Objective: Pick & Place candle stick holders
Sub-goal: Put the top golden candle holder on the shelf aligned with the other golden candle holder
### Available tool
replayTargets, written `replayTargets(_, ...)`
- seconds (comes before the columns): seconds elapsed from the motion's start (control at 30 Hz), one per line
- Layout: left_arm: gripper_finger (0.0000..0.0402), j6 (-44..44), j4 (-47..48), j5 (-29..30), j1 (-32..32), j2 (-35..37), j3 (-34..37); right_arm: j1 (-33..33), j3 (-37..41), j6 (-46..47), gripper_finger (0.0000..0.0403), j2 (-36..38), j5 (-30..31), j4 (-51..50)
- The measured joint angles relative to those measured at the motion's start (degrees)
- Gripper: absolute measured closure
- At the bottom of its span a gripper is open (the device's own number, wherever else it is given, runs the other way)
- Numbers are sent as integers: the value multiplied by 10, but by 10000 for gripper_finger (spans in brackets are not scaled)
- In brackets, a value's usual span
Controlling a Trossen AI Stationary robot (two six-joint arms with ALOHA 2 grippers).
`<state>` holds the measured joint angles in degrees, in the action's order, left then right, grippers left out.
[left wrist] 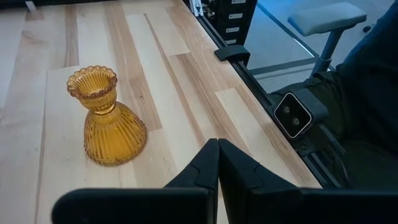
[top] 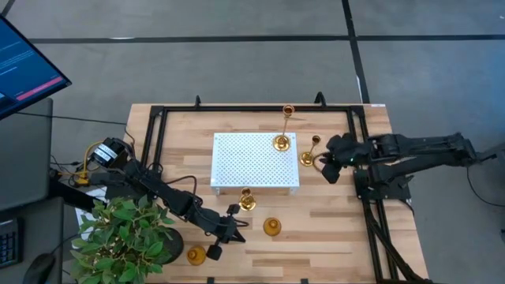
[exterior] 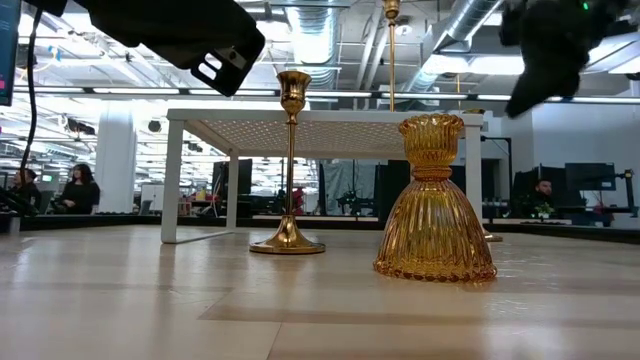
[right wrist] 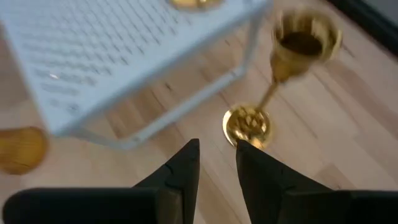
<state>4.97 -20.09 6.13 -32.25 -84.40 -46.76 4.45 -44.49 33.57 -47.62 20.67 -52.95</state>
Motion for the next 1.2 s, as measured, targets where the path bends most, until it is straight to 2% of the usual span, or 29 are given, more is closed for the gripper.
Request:
replayTargets(0.3,394,0,4,0,0,0,0,19,92,40,307,-1,31,88)
replayTargets(0.63,394,0,8,0,0,0,0,19,160,35,307,0,138,201)
replayTargets(0.9,394,0,11,0,0,0,0,19,199,19,305,-1,157,303)
replayTargets(1.03,394,0,11,0,0,0,0,18,213,19,285,-1,181,315)
replayTargets(1.2,394,0,12,0,0,0,0,5,226,19,237,-1,191,345)
